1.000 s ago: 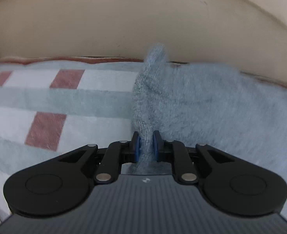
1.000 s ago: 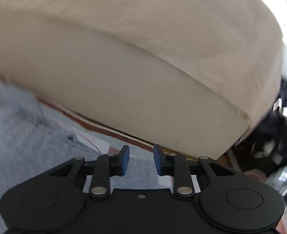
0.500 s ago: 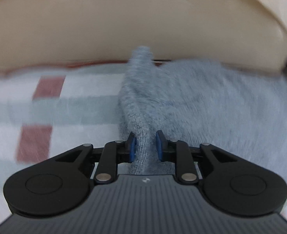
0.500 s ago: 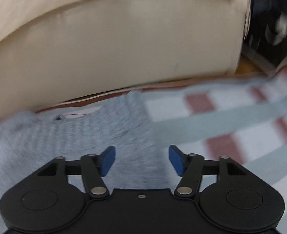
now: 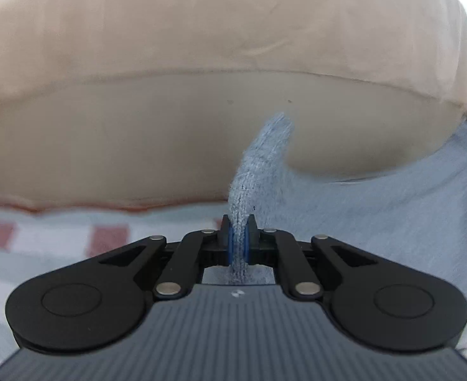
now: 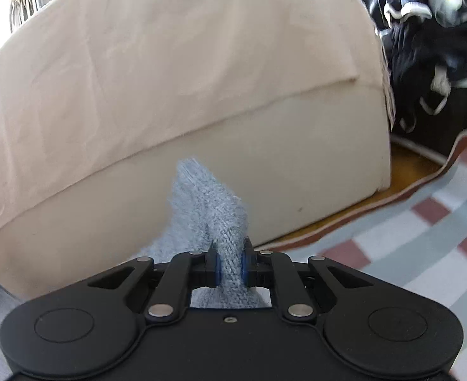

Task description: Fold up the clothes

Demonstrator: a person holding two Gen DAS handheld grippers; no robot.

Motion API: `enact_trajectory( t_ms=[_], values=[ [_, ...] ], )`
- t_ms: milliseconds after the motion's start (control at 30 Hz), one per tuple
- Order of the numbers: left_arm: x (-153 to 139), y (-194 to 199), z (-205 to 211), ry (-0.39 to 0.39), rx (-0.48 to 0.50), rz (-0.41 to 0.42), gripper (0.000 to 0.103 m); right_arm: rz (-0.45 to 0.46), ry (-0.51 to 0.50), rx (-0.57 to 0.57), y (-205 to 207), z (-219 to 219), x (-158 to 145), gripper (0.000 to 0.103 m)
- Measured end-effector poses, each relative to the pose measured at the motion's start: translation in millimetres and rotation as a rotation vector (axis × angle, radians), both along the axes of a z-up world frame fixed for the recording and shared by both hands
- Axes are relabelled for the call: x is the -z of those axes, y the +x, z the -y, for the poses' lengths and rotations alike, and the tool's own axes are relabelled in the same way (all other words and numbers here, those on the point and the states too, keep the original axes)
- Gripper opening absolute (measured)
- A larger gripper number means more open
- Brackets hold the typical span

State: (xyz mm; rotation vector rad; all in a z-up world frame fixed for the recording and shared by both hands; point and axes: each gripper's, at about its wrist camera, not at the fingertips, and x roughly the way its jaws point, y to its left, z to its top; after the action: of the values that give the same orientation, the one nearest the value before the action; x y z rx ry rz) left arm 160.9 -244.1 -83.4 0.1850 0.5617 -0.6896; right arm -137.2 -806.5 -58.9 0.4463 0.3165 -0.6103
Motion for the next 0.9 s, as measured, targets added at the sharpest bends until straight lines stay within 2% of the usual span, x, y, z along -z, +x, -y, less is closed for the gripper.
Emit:
enact_trajectory(
  t_ms=[33,67,133,167,233,267,333,400,433,467,500,533,600,633,733,767,900],
  values=[
    [7.1,1.0,4.7,0.023,-0.03,0.007,0.007,-0.014,0.005,0.017,4.4,0.8,2.0,0.013],
    [18.2,4.9,10.4,0.052,-0.063,-0.025,0.008,-0.066,0.016,0.039,13.5,2.5,7.7,0.015],
    [42.8,11.8,20.9,0.127,-0.126,-0.09,0.017,-0.237,0.034,0.058,35.9,0.5,23.6,0.024],
    [55.1,13.4,25.6,0.19,-0.165,-0.115,0.022,-0.321,0.041,0.068,46.9,-0.7,31.3,0.028],
    [70.0,9.7,28.0,0.258,-0.21,-0.15,0.029,-0.451,-0.044,0.096,57.2,-16.8,39.0,0.028],
    [72.7,5.1,26.3,0.26,-0.217,-0.167,0.029,-0.45,-0.097,0.091,54.0,-29.0,37.0,0.027],
    [67.6,-8.9,17.8,0.197,-0.203,-0.2,0.029,-0.465,-0.178,0.081,46.7,-51.7,33.1,0.027],
    [57.8,-27.7,9.2,0.133,-0.201,-0.189,0.031,-0.468,-0.224,0.022,37.1,-74.6,28.9,0.029],
    [54.2,-36.7,6.4,0.11,-0.193,-0.18,0.037,-0.443,-0.243,-0.056,31.5,-88.3,25.7,0.032],
    [53.2,-45.1,6.9,0.106,-0.171,-0.165,0.043,-0.419,-0.262,-0.132,26.0,-101.8,22.8,0.042],
    [53.6,-52.8,7.4,0.112,-0.148,-0.155,0.043,-0.443,-0.273,-0.181,22.3,-110.6,24.9,0.052],
    [59.5,-57.7,8.9,0.15,-0.129,-0.159,0.043,-0.468,-0.283,-0.228,18.7,-119.2,27.3,0.052],
    [79.5,-63.1,14.3,0.252,-0.122,-0.189,0.043,-0.566,-0.277,-0.247,17.2,-128.4,43.4,0.052],
    [86.7,-64.8,13.4,0.276,-0.129,-0.193,0.044,-0.609,-0.275,-0.232,15.0,-127.6,54.0,0.051],
    [87.1,-73.0,5.7,0.294,-0.162,-0.179,0.048,-0.621,-0.294,-0.171,-2.6,-121.0,69.1,0.059],
    [82.1,-75.9,2.3,0.303,-0.182,-0.176,0.048,-0.597,-0.281,-0.134,-9.0,-119.5,68.3,0.064],
    [63.8,-93.5,-17.8,0.29,-0.21,-0.179,0.048,-0.478,-0.157,0.022,-38.7,-130.8,46.2,0.065]
  ],
)
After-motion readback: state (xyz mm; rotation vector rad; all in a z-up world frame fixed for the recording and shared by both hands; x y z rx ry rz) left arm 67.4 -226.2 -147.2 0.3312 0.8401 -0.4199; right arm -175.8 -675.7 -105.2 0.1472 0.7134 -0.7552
